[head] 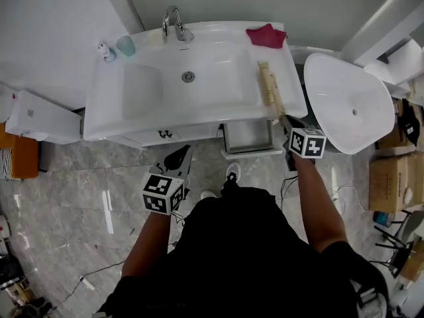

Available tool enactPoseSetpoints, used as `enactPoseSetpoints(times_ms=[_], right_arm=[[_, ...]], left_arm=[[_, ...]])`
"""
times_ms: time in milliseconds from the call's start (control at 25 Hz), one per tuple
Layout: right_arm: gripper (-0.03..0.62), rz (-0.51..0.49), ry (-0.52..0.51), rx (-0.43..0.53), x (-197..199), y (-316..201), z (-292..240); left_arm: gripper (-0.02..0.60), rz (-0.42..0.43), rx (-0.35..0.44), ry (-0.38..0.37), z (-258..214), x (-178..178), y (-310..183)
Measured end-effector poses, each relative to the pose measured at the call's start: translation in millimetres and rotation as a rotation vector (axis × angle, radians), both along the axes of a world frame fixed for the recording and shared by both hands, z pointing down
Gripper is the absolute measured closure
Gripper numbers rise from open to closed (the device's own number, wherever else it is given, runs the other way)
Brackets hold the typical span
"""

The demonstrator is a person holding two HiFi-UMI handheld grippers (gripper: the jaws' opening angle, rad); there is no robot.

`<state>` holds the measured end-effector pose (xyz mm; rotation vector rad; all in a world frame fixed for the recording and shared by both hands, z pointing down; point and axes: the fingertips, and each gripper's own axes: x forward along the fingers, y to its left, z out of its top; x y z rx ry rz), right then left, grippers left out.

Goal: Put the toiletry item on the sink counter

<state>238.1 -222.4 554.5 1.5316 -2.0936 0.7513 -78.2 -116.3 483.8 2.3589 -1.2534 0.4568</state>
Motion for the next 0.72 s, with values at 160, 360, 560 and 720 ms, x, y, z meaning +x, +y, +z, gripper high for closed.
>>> enactPoseSetpoints(times_ms=[160, 360, 560, 720], right_arm=[[0.581, -0.089, 0.007, 0.026, -22, 34, -3], [0.581, -0.168, 0.044, 0.004, -39, 75, 12], [0.582, -0.243, 0.096, -0.029, -49, 105, 34], [0.581, -0.323, 0.146, -0.036, -59, 122, 43]], left_arm=[[0.577, 0.0, 0.001, 0.01, 2, 0, 21], [0.577, -0.012, -0.013, 0.018, 9, -5, 47], [0.577, -0.041, -0.02, 0.026, 18, -13, 65], [0.577, -0.055, -0.046, 0.018, 28, -20, 74]])
